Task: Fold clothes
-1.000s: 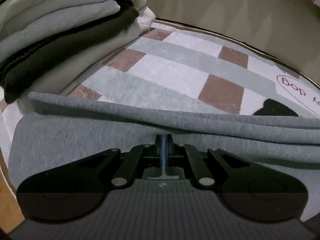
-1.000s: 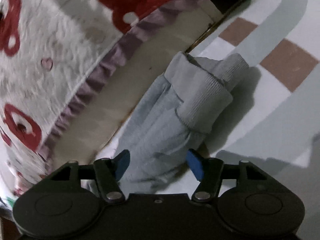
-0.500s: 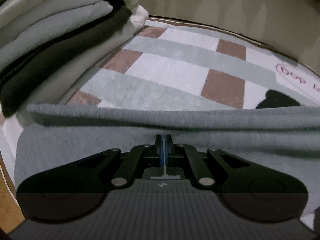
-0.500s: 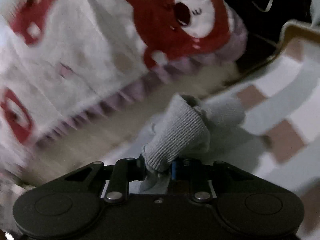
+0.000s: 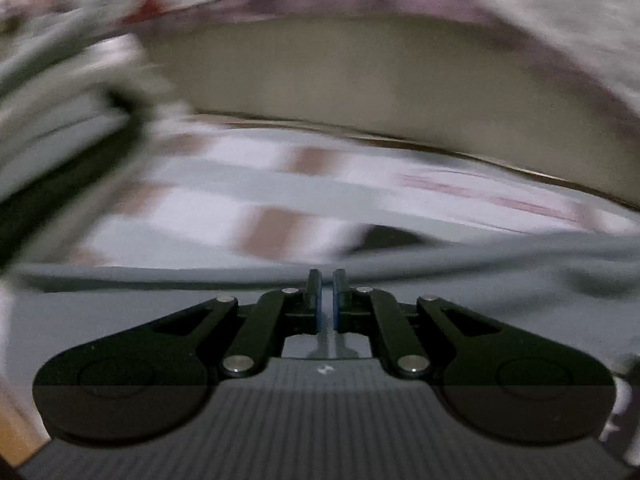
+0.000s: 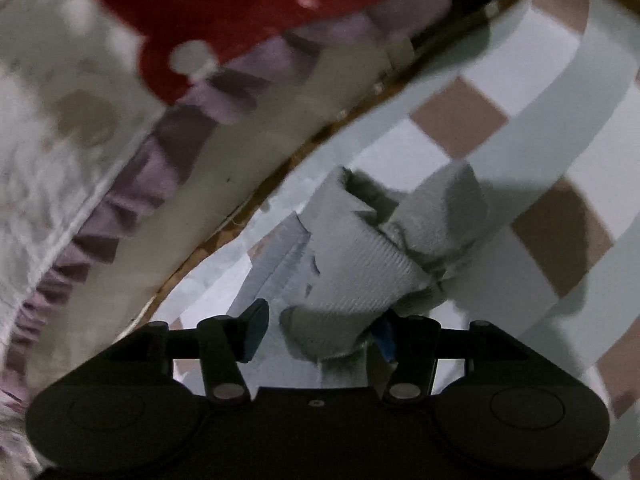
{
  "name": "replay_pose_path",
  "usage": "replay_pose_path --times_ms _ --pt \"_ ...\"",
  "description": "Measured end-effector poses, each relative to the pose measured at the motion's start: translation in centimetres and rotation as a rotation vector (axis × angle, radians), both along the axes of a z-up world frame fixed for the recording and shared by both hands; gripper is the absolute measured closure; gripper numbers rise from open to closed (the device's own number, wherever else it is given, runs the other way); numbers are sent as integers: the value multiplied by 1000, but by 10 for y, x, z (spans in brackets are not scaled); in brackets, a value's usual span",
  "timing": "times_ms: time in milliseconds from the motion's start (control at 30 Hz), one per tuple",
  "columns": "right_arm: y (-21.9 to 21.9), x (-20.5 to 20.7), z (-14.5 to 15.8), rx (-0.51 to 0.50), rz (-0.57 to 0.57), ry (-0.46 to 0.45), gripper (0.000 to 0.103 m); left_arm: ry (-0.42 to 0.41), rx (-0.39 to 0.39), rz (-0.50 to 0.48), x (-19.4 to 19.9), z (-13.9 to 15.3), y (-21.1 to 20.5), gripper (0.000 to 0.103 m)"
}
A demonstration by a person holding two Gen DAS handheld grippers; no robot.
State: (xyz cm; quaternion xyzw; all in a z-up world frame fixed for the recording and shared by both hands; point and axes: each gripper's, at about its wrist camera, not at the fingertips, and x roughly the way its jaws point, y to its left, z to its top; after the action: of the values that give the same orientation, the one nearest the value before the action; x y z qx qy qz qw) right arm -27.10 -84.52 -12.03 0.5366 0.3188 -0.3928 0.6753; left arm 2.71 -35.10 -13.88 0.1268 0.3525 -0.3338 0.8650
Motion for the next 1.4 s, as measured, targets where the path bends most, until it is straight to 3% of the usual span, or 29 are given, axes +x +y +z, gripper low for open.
replay_pose_path --times_ms 100,133,167,233,367,467,533,633,700,733,800,833,867,1000,1067,1100,1133,1200,1267,1367,1400 --pt "14 5 3 -95 -10 3 41 104 -69 -274 -41 -14 -56 98" --pt "18 5 2 -119 -23 1 41 200 -124 -319 -48 -25 -76 98" --pt "28 -3 -5 -100 -147 -43 41 298 -179 -362 -55 -35 -95 98" --pt "49 -23 -21 -50 -418 -140 41 433 -201 -377 -67 -52 -136 98" --pt "58 -9 -15 -120 -364 -77 41 375 -140 -492 -99 -54 -206 98" --pt "60 -20 -21 -140 -337 -109 40 340 -110 -476 -99 -56 -250 98" --pt "54 -27 -37 -114 -311 -95 40 335 -105 -397 -82 -59 -273 98" --pt "40 -51 -65 -46 -367 -204 31 439 -116 -336 -63 -76 -290 98" --pt "30 -55 -84 7 -373 -296 25 461 -146 -322 -60 -81 -284 98" --pt "26 -51 -87 4 -371 -289 24 456 -158 -334 -62 -80 -279 98" --pt "19 -37 -83 -63 -313 -237 25 466 -175 -349 -61 -80 -271 98" --pt "18 -28 -80 -124 -276 -207 55 479 -182 -348 -59 -80 -268 98" --pt "19 -21 -75 -189 -241 -161 65 492 -189 -348 -57 -80 -265 98" --pt "58 -5 -15 -571 -58 -137 73 516 -258 -374 -48 -70 -249 98" --pt "72 10 3 -743 16 -5 70 489 -265 -392 -44 -63 -245 98" --pt "69 16 1 -750 12 60 51 475 -261 -383 -40 -62 -245 98" --pt "61 16 -6 -696 -22 83 44 488 -282 -361 -32 -65 -244 98" --pt "45 14 -22 -574 -96 120 44 581 -333 -279 -7 -79 -244 98" --pt "39 0 -34 -480 -172 32 43 623 -313 -246 7 -92 -249 99" --pt "37 -15 -39 -406 -261 -103 43 481 -211 -308 -11 -90 -262 99" --pt "38 -17 -39 -382 -287 -108 41 450 -191 -315 -15 -87 -264 99"
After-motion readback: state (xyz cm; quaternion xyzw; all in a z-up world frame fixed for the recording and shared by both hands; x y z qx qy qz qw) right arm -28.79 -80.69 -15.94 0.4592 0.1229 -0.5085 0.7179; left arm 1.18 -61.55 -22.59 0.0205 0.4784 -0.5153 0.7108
